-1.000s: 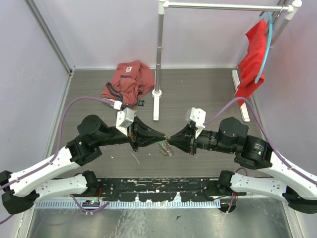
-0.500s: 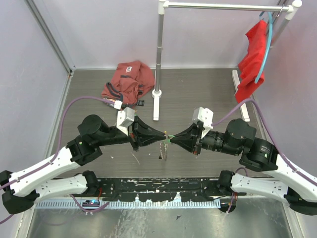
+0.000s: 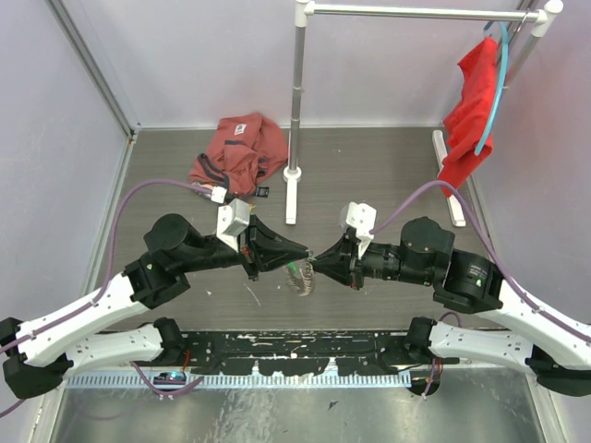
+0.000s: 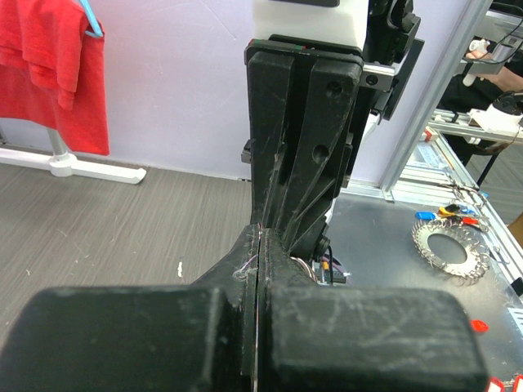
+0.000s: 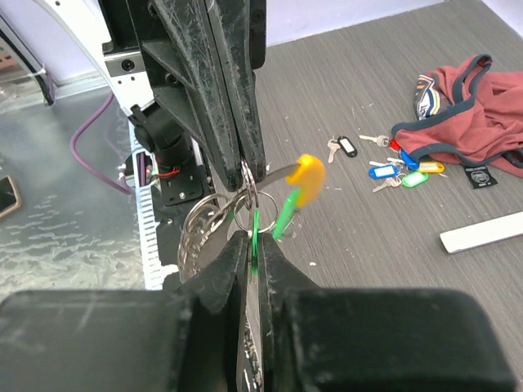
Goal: Put the keys on the keyring
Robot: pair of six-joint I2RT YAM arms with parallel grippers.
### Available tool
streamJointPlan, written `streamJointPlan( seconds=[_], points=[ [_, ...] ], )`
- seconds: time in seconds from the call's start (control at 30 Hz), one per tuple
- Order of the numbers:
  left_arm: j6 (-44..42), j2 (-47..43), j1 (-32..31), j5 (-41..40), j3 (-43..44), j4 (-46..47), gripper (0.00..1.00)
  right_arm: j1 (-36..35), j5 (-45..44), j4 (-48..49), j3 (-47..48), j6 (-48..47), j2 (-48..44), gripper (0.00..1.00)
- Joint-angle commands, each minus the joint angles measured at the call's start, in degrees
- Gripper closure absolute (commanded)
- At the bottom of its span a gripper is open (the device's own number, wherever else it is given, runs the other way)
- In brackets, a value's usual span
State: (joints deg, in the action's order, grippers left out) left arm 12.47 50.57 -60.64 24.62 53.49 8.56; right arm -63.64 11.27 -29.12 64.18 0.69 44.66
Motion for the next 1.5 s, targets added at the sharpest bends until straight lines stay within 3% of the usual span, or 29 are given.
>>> streamJointPlan(
  seconds=[0.0, 1.47],
  points=[
    [-0.18, -0.29, -0.18, -0.12, 2.09, 1.38, 1.00, -0.11, 0.82, 1.84, 2.42, -0.69, -0.07, 0.97],
    [-1.65, 0.40, -0.23, -1.23, 1.70, -1.17, 1.00, -0.09, -2.93, 2.66, 2.06, -0.69, -1.77, 0.94]
  ],
)
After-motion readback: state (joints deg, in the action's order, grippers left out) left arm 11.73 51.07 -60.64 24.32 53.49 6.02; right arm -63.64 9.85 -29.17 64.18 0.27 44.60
